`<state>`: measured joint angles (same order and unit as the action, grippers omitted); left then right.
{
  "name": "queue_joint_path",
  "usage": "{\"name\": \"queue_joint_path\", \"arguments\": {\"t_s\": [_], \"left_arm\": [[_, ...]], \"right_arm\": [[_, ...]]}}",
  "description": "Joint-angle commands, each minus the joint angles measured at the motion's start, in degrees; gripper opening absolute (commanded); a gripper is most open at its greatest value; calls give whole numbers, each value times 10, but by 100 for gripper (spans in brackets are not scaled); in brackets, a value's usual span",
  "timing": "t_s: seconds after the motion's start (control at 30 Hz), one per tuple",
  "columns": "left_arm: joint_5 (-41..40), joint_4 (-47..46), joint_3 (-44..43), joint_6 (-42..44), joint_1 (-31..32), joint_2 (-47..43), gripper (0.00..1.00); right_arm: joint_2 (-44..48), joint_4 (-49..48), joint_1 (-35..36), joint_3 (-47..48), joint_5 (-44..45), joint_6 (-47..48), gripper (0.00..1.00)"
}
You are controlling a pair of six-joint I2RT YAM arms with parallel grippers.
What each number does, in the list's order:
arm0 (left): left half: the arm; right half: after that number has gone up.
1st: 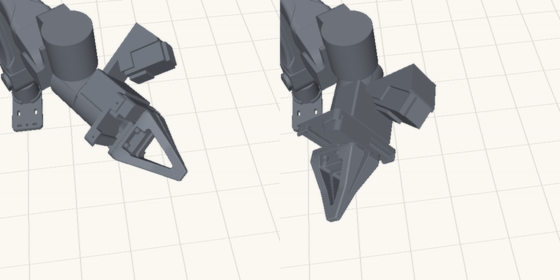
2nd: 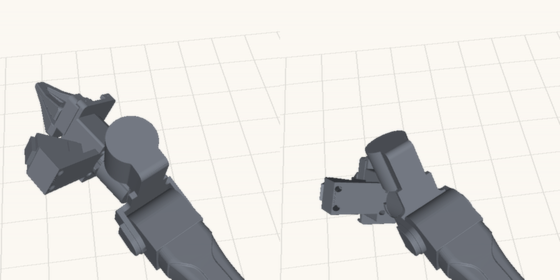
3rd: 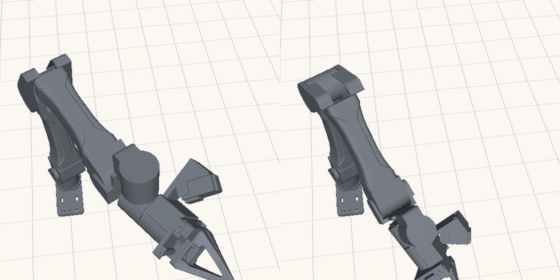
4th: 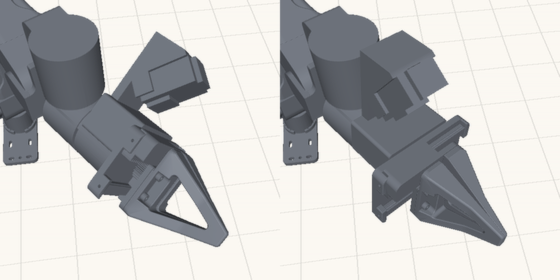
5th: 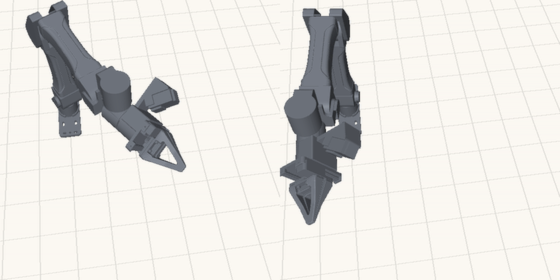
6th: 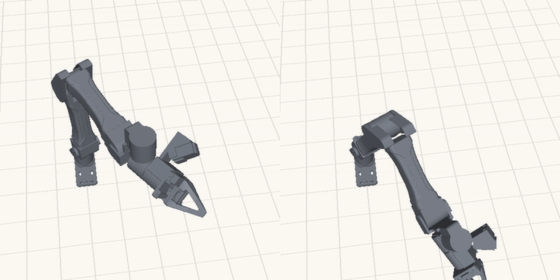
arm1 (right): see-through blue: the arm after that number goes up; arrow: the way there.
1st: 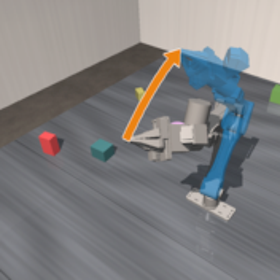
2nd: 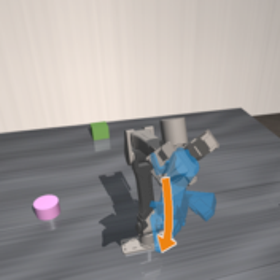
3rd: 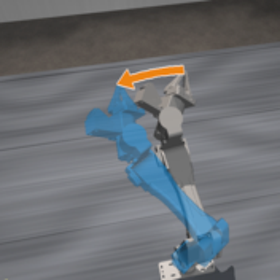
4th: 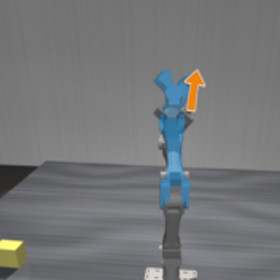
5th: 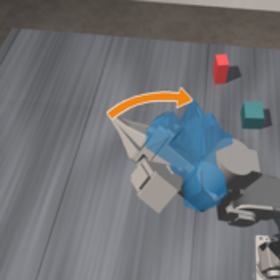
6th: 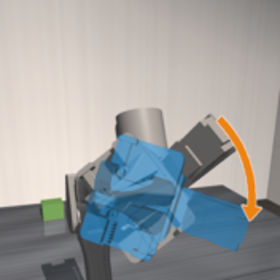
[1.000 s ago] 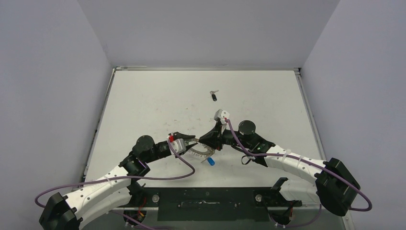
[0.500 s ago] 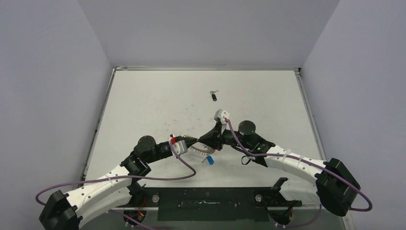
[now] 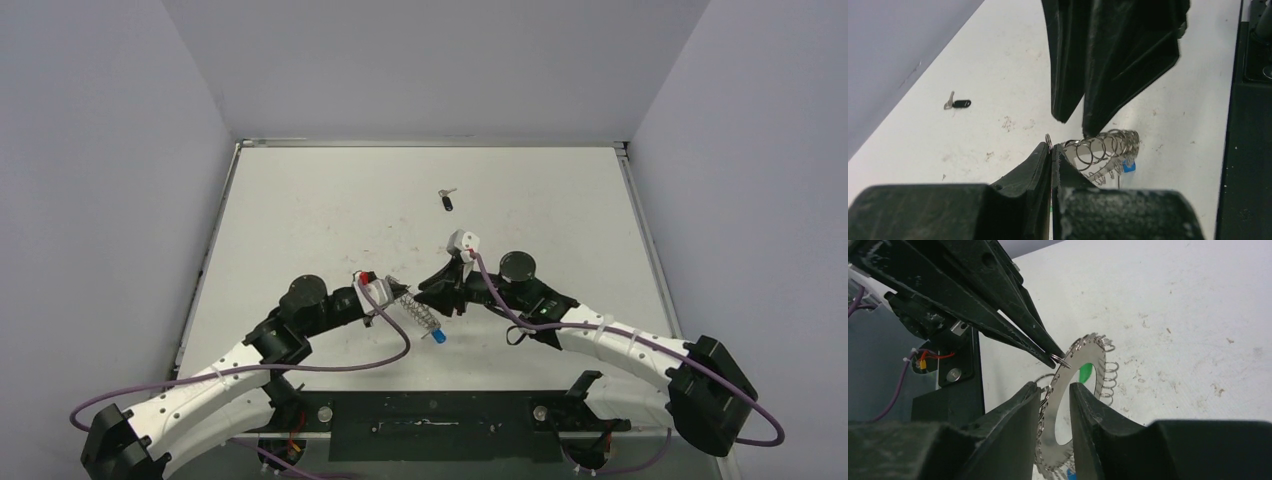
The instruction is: Put the keys on the keyring
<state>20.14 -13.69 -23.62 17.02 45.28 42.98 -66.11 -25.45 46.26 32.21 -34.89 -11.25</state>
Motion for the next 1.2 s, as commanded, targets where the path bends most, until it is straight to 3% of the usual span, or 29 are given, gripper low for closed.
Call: {"name": "queue_joint_path", "arguments": {"t_s": [0.0, 0.1, 0.2, 0.47, 0.73, 0.87, 1.07, 1.17], "left_arm": [[-53, 65, -59, -41, -3, -9, 0], [-61, 94, -68, -54, -3, -16, 0], [-52, 133, -84, -54, -3, -17, 0], [33, 229, -129, -40, -4, -8, 0], [119, 221, -142, -61, -8, 13, 0], [128, 215, -141, -66, -9, 18, 0], [129, 205, -136, -66, -10, 11, 0], [130, 202, -135, -67, -10, 11, 0]], "right_arm": [[44, 2, 4, 31, -11, 44, 36], [62, 27, 4, 36, -14, 79, 48], [69, 64, 4, 48, -19, 123, 54], [25, 124, 10, 84, -89, 219, 54], [-29, 191, 62, 117, -92, 331, 49], [-39, 183, 68, 117, -89, 333, 40], [-35, 206, 69, 116, -82, 350, 9], [-33, 210, 68, 116, -74, 351, 0]]}}
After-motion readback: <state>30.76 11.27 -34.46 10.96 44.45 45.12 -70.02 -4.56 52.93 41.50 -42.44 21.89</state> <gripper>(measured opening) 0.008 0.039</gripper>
